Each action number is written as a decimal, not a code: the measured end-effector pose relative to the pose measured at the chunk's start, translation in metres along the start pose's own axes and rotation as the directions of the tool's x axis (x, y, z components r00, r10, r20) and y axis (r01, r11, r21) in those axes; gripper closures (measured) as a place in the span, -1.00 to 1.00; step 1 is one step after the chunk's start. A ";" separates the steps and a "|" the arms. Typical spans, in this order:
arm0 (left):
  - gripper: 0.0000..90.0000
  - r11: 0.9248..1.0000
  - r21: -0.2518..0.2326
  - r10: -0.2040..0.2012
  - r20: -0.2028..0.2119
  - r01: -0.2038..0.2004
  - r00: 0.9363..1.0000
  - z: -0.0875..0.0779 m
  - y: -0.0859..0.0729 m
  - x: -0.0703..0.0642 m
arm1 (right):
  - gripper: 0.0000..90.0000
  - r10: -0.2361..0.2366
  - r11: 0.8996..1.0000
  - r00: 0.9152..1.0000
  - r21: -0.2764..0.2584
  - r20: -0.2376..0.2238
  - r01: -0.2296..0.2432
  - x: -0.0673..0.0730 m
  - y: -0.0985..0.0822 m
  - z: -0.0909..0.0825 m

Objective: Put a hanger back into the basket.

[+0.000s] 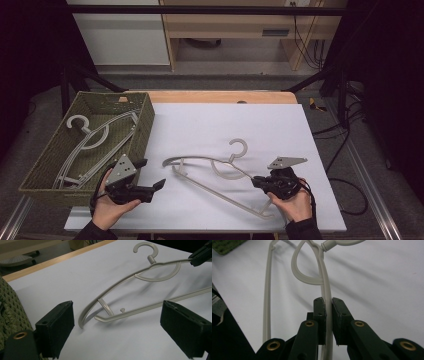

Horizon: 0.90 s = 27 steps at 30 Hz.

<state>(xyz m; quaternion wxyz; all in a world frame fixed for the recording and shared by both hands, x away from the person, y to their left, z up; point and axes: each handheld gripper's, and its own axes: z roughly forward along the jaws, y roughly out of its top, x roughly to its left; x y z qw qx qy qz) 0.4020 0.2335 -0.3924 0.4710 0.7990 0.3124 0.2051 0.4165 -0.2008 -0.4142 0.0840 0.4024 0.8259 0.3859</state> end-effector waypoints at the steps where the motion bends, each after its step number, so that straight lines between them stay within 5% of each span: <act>1: -0.74 1.000 0.001 0.001 0.000 -0.001 1.000 0.000 0.000 0.000 | 0.84 -0.002 1.000 1.000 -0.007 -0.001 0.002 0.001 0.001 -0.001; 9: -0.74 1.000 0.007 0.016 0.008 -0.016 1.000 0.001 0.006 -0.001 | 0.84 -0.017 0.999 0.999 -0.037 -0.041 0.015 0.007 0.009 -0.010; 15: -0.70 0.996 0.053 0.073 0.051 -0.076 0.996 0.012 0.020 -0.008 | 0.83 -0.034 0.999 0.997 -0.035 -0.069 0.032 0.009 0.012 -0.011; 27: -0.48 0.962 0.185 0.180 0.111 -0.199 0.977 0.071 0.043 -0.017 | 0.83 -0.039 0.999 0.995 -0.031 -0.088 0.036 0.003 0.011 -0.009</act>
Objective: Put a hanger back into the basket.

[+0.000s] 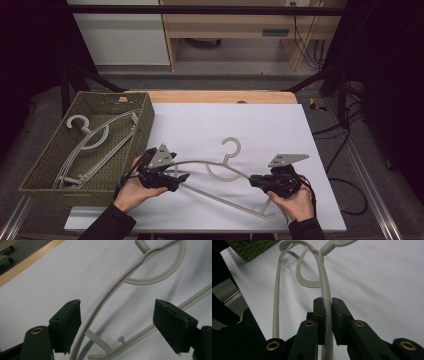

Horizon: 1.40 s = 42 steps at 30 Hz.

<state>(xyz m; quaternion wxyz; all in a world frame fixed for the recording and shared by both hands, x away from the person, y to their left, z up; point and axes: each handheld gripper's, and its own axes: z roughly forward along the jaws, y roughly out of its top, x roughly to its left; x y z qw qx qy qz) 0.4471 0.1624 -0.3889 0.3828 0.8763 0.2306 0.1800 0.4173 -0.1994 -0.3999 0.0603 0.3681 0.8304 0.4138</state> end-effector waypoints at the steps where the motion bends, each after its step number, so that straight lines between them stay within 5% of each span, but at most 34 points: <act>1: -0.46 1.000 0.020 0.020 -0.003 -0.020 1.000 0.005 0.001 0.002 | 0.83 0.010 1.000 1.000 -0.002 0.000 -0.010 0.001 0.000 0.000; 14: -0.02 0.983 0.132 0.135 -0.034 -0.130 0.990 0.059 0.002 0.016 | 0.83 -0.001 1.000 1.000 0.009 0.001 0.001 0.000 0.000 0.001; 18: 0.12 0.982 0.127 0.143 -0.026 -0.139 0.989 0.065 0.002 0.017 | 0.83 0.008 1.000 1.000 0.009 0.002 -0.008 0.001 0.000 0.002; 28: 0.53 0.968 0.147 0.207 0.006 -0.206 0.978 0.076 0.003 0.013 | 0.83 0.000 1.000 1.000 0.015 -0.003 0.000 -0.001 -0.001 0.003; 38: 0.62 0.946 0.169 0.285 -0.022 -0.277 0.958 0.075 0.008 0.005 | 0.82 -0.003 1.000 1.000 0.009 -0.009 0.003 -0.002 -0.002 0.003; 40: 0.64 0.941 0.171 0.303 -0.034 -0.293 0.952 0.072 0.009 0.003 | 0.82 -0.006 1.000 1.000 0.003 -0.021 0.006 -0.003 -0.002 0.002; 41: 0.65 0.931 0.187 0.327 -0.038 -0.315 0.944 0.068 0.010 0.000 | 0.81 0.004 1.000 1.000 -0.003 -0.026 -0.004 -0.002 -0.002 0.002; 42: 0.67 0.931 0.187 0.327 -0.038 -0.315 0.944 0.068 0.010 0.000 | 0.81 -0.007 1.000 1.000 -0.008 -0.022 0.007 -0.002 -0.002 0.002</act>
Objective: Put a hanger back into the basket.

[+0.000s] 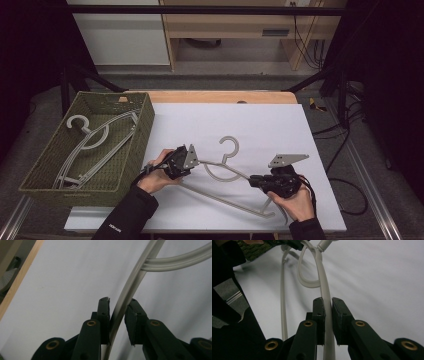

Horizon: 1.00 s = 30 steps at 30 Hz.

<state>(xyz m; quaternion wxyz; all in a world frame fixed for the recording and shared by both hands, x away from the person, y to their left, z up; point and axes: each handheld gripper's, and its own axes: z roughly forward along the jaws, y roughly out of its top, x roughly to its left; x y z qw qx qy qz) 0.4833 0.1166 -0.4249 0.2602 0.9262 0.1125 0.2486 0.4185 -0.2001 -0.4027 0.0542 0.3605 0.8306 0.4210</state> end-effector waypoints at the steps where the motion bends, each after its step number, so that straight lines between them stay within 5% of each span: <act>1: 0.68 0.999 0.030 0.033 0.005 -0.033 0.999 -0.004 0.000 -0.002 | 0.80 -0.014 1.000 1.000 -0.003 -0.001 0.014 -0.001 0.000 0.000; 10: 0.80 0.991 0.046 0.129 -0.001 -0.129 0.992 -0.025 -0.001 -0.017 | 0.73 -0.032 0.998 0.999 -0.056 0.002 0.032 -0.001 0.001 -0.008; 14: 0.82 0.992 0.060 0.112 -0.010 -0.111 0.994 -0.031 -0.002 -0.022 | 0.56 -0.041 0.993 0.999 -0.107 0.032 0.045 0.000 0.001 -0.014; 17: 0.83 0.997 0.058 0.060 -0.023 -0.059 0.998 -0.038 -0.004 -0.027 | 0.43 -0.040 0.986 0.998 -0.162 0.045 0.047 -0.001 0.001 -0.019; 22: 0.83 0.998 0.058 -0.037 -0.059 0.041 0.998 -0.044 -0.010 -0.029 | 0.01 -0.037 0.952 0.992 -0.296 0.120 0.071 -0.004 -0.001 -0.035; 27: 0.82 0.990 0.044 -0.127 -0.110 0.132 0.986 -0.055 -0.012 -0.025 | -0.24 -0.005 0.937 0.987 -0.344 0.162 0.061 -0.009 -0.004 -0.046; 29: 0.82 0.983 0.032 -0.174 -0.154 0.181 0.973 -0.065 -0.010 -0.022 | -0.42 0.016 0.927 0.976 -0.370 0.218 0.068 -0.012 -0.009 -0.052; 30: 0.82 0.983 0.032 -0.174 -0.154 0.181 0.973 -0.065 -0.010 -0.022 | -0.42 0.016 0.927 0.976 -0.370 0.218 0.068 -0.012 -0.009 -0.052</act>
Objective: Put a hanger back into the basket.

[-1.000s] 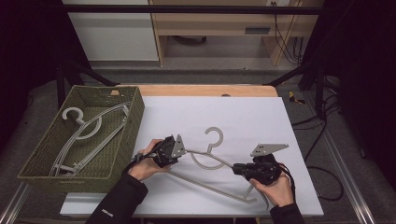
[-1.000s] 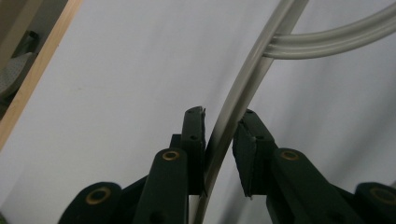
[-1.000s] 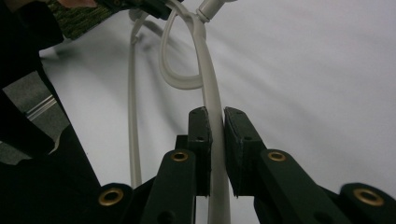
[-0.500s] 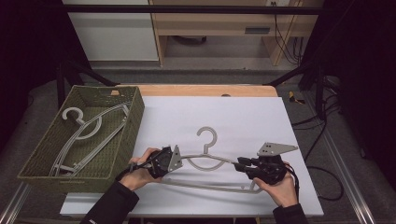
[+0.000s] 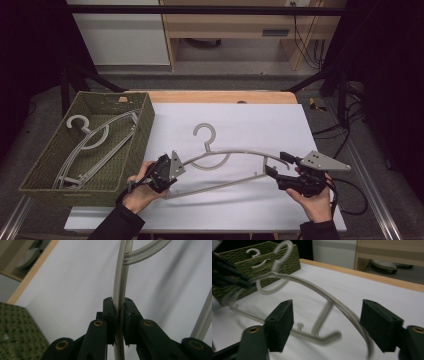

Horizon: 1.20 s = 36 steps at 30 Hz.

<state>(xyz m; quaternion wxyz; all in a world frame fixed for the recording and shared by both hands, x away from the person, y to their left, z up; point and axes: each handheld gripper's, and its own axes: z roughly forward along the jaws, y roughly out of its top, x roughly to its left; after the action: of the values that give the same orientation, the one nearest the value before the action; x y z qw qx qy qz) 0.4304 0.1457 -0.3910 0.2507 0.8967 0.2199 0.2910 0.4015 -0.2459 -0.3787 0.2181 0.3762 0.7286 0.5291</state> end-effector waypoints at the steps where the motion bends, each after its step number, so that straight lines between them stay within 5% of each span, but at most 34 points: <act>1: 0.82 1.000 -0.004 -0.023 -0.027 0.023 0.999 -0.005 0.002 0.003 | -0.52 0.011 1.000 0.999 -0.013 0.034 -0.010 -0.003 -0.002 -0.006; 8: 0.82 0.998 0.010 -0.066 -0.091 0.067 0.994 -0.012 0.004 0.014 | -0.73 0.023 1.000 0.994 -0.017 0.105 -0.021 -0.010 -0.008 -0.018; 11: 0.82 0.994 -0.013 -0.108 -0.124 0.107 0.986 -0.026 0.008 0.024 | -0.76 0.020 1.000 0.993 -0.001 0.118 -0.020 -0.013 -0.012 -0.016; 19: 0.82 0.988 -0.081 -0.143 -0.196 0.129 0.970 -0.071 0.026 0.053 | -0.82 0.024 0.998 0.994 0.058 0.111 -0.030 -0.013 -0.024 -0.010; 26: 0.82 0.981 -0.094 -0.186 -0.203 0.170 0.961 -0.089 0.027 0.082 | -0.85 0.036 0.997 0.993 0.059 0.111 -0.043 -0.013 -0.027 -0.009; 36: 0.82 0.967 -0.089 -0.253 -0.288 0.237 0.924 -0.107 0.003 0.128 | -0.90 0.020 0.997 0.992 0.076 0.125 -0.029 -0.013 -0.028 -0.008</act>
<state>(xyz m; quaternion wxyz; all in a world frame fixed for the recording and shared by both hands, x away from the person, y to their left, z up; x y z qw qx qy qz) 0.4576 0.2473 -0.2607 0.2729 0.8014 0.3575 0.3943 0.3952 -0.2651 -0.4037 0.2418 0.4256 0.7290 0.4784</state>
